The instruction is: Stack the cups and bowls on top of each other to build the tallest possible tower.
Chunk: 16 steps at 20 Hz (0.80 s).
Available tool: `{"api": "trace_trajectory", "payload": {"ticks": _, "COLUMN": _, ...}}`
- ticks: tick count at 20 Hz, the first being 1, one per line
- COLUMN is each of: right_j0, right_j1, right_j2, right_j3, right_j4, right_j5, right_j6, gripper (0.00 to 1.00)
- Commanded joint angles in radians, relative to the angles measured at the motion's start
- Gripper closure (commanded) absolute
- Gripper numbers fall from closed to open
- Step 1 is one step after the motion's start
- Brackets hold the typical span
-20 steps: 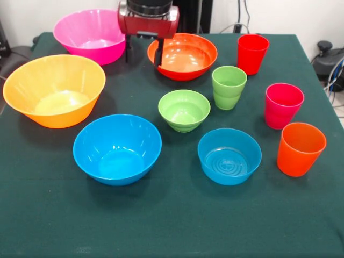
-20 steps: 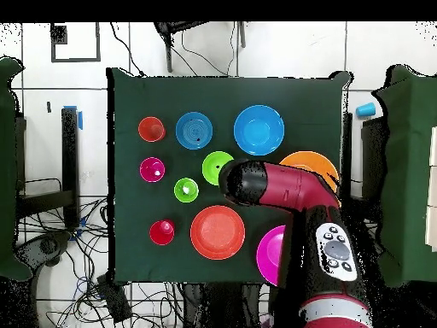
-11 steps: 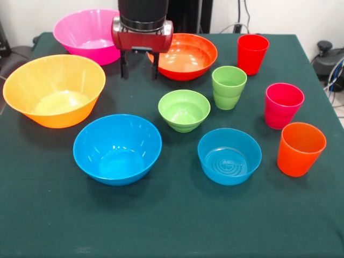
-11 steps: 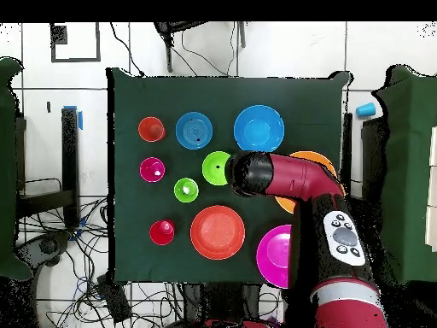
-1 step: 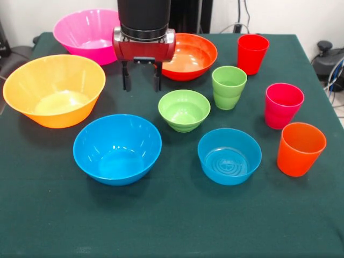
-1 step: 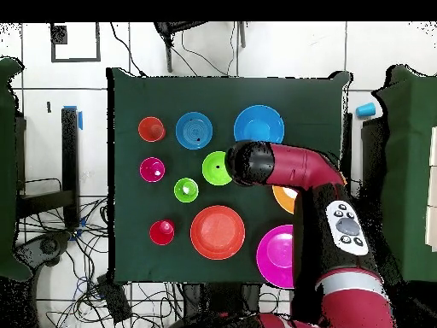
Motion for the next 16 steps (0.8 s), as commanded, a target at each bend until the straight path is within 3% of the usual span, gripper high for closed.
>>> {"api": "trace_trajectory", "payload": {"ticks": 1, "right_j0": -0.008, "right_j1": 0.043, "right_j2": 0.127, "right_j3": -0.079, "right_j4": -0.087, "right_j5": -0.014, "right_j6": -0.128, "gripper": 0.0}}
{"api": "trace_trajectory", "payload": {"ticks": 16, "right_j0": -0.027, "right_j1": 0.076, "right_j2": 0.174, "right_j3": -0.102, "right_j4": -0.118, "right_j5": -0.049, "right_j6": -0.103, "gripper": 0.0}}
